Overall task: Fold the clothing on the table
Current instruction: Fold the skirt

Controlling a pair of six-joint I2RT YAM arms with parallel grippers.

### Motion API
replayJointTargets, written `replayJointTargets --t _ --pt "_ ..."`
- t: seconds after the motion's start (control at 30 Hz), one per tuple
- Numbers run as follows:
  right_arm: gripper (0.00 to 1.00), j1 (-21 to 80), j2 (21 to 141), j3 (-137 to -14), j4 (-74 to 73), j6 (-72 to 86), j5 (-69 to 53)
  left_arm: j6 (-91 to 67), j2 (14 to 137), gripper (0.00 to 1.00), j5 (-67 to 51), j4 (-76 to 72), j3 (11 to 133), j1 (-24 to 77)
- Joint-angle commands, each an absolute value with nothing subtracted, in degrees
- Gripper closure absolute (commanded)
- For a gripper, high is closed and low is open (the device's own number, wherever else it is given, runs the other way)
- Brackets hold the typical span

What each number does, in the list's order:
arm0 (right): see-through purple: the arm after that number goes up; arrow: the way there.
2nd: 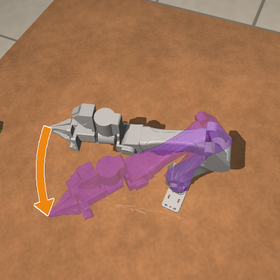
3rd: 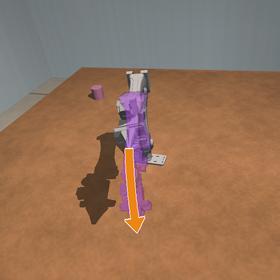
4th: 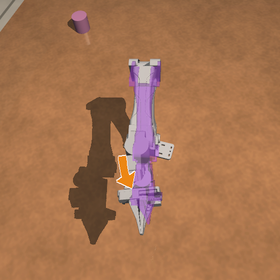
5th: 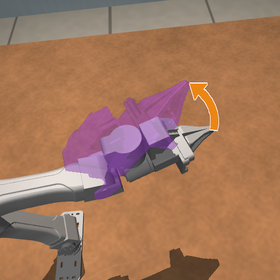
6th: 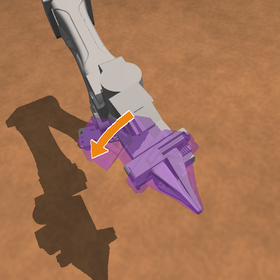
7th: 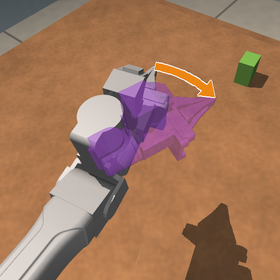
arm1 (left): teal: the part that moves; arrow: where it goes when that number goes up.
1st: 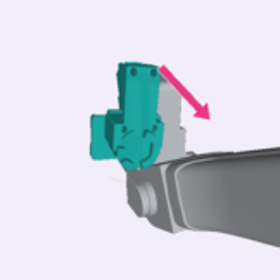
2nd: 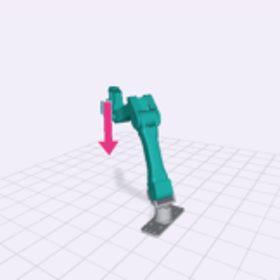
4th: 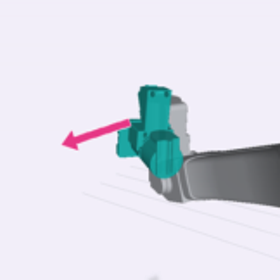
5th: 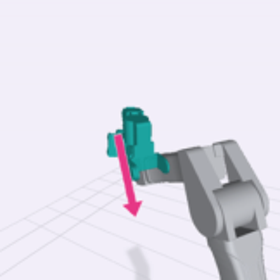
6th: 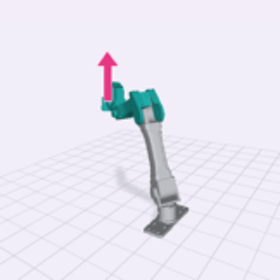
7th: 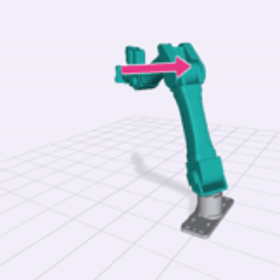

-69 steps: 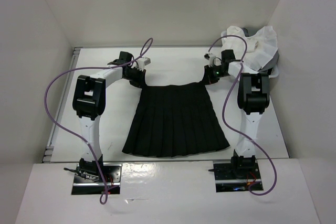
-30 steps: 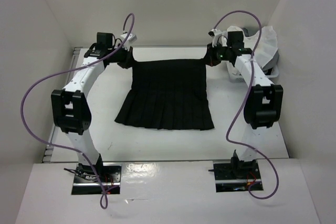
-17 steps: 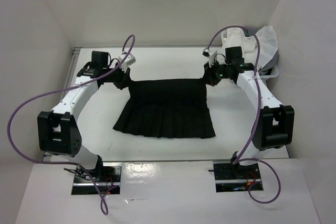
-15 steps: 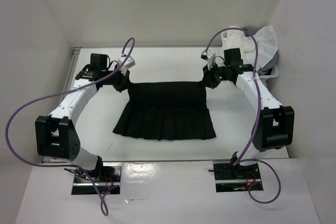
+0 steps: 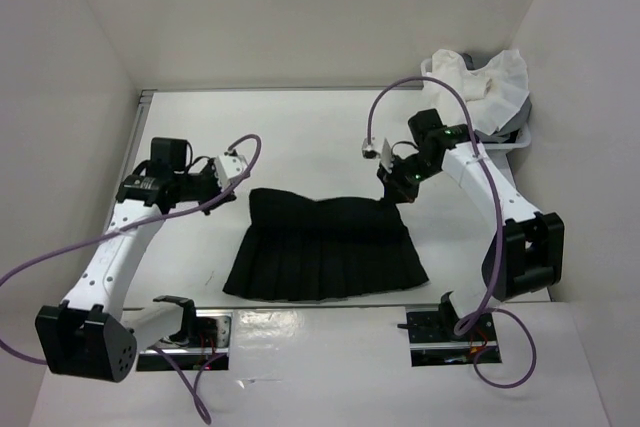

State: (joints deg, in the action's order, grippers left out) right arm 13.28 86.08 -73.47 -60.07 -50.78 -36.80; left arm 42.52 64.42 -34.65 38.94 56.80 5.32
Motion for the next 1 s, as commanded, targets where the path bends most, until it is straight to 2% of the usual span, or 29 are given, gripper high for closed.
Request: replayJointTargets --t 0.0,0.07,0.13,0.2,0.27,0.37,0.43,0.47,0.5,0.6,0.63,0.73,0.8,0.83,0.87,0.97 --pt "0.97 16.0 86.5 -75.3 -74.4 -60.1 -32.9 52.6 62.1 0.76 -33.4 47.5 57.3 4.9" --pt "0.97 19.2 86.5 -74.2 -74.4 -59.6 -31.0 54.7 61.1 0.71 -33.4 50.8 57.3 6.3" --pt "0.97 20.6 87.1 -74.2 -74.4 -59.1 -30.4 55.2 60.4 0.58 -33.4 52.5 58.7 7.3" --pt "0.96 22.4 87.1 -74.2 -74.4 -58.4 -30.4 55.8 59.2 0.55 -33.4 54.2 59.2 8.7" --pt "0.88 25.7 87.1 -74.2 -74.4 -57.7 -30.4 55.3 58.3 0.54 -32.8 54.8 59.2 8.7" --pt "0.44 31.6 87.1 -73.0 -74.4 -55.2 -29.1 53.3 57.0 0.54 -32.3 54.1 59.2 9.2" --pt "0.17 32.3 87.6 -73.0 -74.4 -54.4 -28.5 51.3 56.3 0.49 -30.4 51.9 58.7 9.2" --pt "0.14 32.8 87.6 -73.0 -74.4 -53.8 -28.5 48.8 55.6 0.47 -29.5 51.0 58.1 9.2" --pt "0.12 32.8 87.6 -73.0 -74.4 -53.8 -27.7 47.9 54.9 0.38 -28.8 50.4 58.1 9.2" --pt "0.09 32.8 86.1 -73.0 -74.4 -53.8 -26.4 41.9 53.4 0.31 -24.8 46.3 56.6 9.2" --pt "0.09 32.8 85.3 -73.0 -74.4 -53.2 -26.4 40.3 53.4 0.24 -22.3 43.6 55.7 9.2" --pt "0.07 32.8 84.0 -73.6 -74.4 -52.5 -25.0 33.7 52.0 0.15 -18.7 38.4 54.5 9.2" --pt "0.06 32.8 84.0 -75.0 -74.4 -51.7 -25.0 27.5 51.4 0.03 -14.3 34.2 54.5 8.7" --pt "0.06 32.8 84.0 -75.8 -73.0 -50.5 -25.0 25.7 51.4 0.02 -13.4 33.1 54.5 8.7" --pt "0.02 32.8 84.0 -75.8 -71.6 -48.8 -25.0 23.4 51.4 0.00 -10.8 32.0 54.5 8.7" --pt "0.02 33.3 85.5 -75.8 -64.0 -39.9 -23.9 14.7 50.9 0.00 -7.7 29.4 55.2 8.7"
